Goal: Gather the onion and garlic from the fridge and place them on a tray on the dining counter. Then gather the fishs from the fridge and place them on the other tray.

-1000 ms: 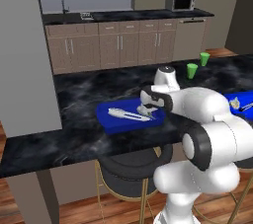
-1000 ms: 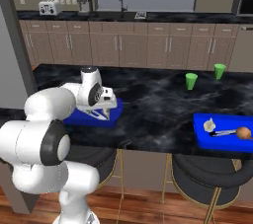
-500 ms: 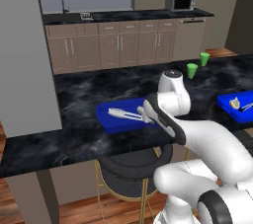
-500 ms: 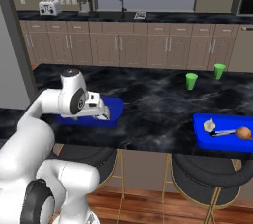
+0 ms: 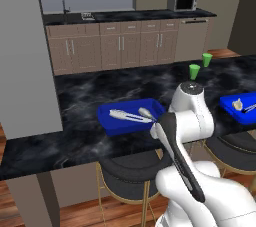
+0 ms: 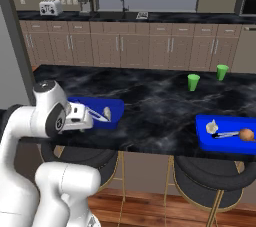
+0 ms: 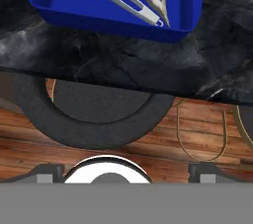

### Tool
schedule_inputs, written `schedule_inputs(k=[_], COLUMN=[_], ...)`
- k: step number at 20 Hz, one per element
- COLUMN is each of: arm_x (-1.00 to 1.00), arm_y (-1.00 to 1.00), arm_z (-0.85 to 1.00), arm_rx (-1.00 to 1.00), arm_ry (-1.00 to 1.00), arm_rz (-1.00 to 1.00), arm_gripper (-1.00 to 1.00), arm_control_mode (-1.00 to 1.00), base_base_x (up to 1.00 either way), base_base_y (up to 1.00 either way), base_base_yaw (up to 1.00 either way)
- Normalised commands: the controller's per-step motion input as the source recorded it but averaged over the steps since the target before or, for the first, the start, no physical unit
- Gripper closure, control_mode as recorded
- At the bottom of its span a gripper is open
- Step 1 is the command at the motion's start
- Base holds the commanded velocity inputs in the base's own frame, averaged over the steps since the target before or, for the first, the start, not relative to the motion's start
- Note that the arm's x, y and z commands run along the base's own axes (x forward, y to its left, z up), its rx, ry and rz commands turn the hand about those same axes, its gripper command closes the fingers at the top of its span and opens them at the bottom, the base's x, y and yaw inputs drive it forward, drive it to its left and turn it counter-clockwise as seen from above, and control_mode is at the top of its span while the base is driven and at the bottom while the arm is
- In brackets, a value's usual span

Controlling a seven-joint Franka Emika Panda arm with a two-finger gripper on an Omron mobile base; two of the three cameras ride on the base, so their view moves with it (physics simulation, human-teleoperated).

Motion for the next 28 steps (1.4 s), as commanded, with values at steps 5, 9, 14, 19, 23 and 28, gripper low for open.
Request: schedule_inputs(k=[5,9,14,19,23,28], arm_x=[-1.00,-1.00,-0.79,-0.05,0.00,0.00], arm_y=[0.03,0.00,0.00,0.01,0.00,0.00], arm_z=[0.32,0.17,-0.09,-0.02,0.00,0.00], arm_rx=[0.00,0.00,0.00,0.00,0.00,0.00], arm_ry=[-0.07,-0.03,0.01,0.01,0.00,0.00], arm_rz=[-0.04,-0.05,-0.03,0.00,0.00,0.00], arm_gripper=[-1.00,-1.00,-1.00,-1.00,-1.00,-1.00], arm_control_mode=[-1.00,-1.00,-1.00,-1.00,-1.00,1.00], base_base_x=[0.00,0.00,0.00,0.00,0.00,-0.03], base_base_y=[0.00,0.00,0.00,0.00,0.00,0.00], base_base_yaw=[0.00,0.00,0.00,0.00,0.00,0.00])
